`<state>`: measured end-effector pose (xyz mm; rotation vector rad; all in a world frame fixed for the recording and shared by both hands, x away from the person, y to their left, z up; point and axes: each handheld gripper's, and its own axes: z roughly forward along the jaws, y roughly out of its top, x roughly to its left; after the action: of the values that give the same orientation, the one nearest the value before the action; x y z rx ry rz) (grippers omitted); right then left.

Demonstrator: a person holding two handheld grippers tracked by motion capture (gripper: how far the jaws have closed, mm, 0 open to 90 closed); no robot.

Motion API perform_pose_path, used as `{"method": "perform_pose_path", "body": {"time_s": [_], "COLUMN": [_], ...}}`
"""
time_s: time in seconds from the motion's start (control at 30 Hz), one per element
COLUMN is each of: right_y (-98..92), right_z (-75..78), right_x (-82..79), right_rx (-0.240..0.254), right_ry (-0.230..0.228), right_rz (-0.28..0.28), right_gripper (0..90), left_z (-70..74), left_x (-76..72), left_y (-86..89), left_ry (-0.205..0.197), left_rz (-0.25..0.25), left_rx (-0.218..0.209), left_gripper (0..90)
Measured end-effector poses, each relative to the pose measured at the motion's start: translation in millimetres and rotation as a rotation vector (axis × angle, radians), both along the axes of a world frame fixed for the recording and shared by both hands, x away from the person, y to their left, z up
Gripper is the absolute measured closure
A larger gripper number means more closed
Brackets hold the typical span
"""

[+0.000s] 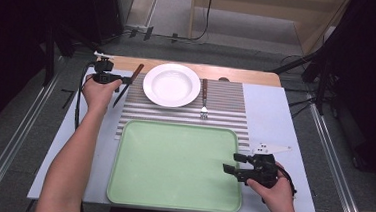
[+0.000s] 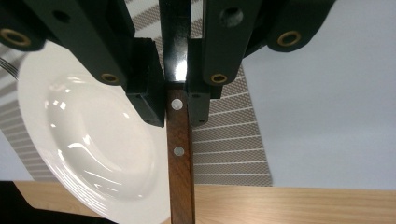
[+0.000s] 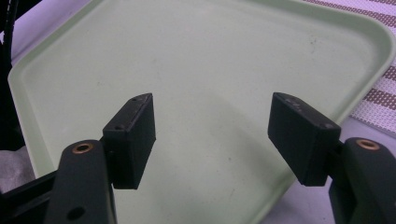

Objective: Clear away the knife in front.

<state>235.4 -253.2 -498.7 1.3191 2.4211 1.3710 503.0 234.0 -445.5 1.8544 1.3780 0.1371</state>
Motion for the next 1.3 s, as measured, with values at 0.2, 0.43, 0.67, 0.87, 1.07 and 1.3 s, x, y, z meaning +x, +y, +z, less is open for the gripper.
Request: {"method": "perform_pose_path", "body": {"time_s": [0.2, 0.43, 0.67, 0.87, 1.07, 1.3], "right_y": [1.0, 1.6, 1.6, 1.8, 2.4, 3.8], "right_z": [-0.2, -0.6, -0.3, -0.5, -0.5, -0.6], "right_x": [0.0, -0.3, -0.9, -0.8, -0.9, -1.2], "right_rx": [-0.001, -0.010, -0.008, -0.012, -0.013, -0.011], "right_ry": [-0.003, 0.000, 0.000, 0.000, 0.003, 0.003], "right_rz": [0.000, 0.008, 0.006, 0.008, 0.007, 0.011], "right_gripper": [31.4, 31.6, 31.5, 31.5, 31.5, 31.5], "left_z": [15.3, 33.3, 41.8, 42.6, 41.1, 36.7], "left_x": [-7.1, -22.9, -35.0, -44.3, -51.2, -62.5], "left_y": [-8.6, -27.8, -45.0, -53.7, -59.1, -66.1], "left_ry": [0.010, -0.024, -0.046, -0.053, -0.041, -0.031], "left_rz": [-0.083, -0.176, -0.246, -0.293, -0.333, -0.382], "left_rx": [0.001, -0.008, 0.014, 0.003, -0.026, -0.040], "left_gripper": [77.5, 77.6, 77.5, 77.6, 77.5, 77.5]}}
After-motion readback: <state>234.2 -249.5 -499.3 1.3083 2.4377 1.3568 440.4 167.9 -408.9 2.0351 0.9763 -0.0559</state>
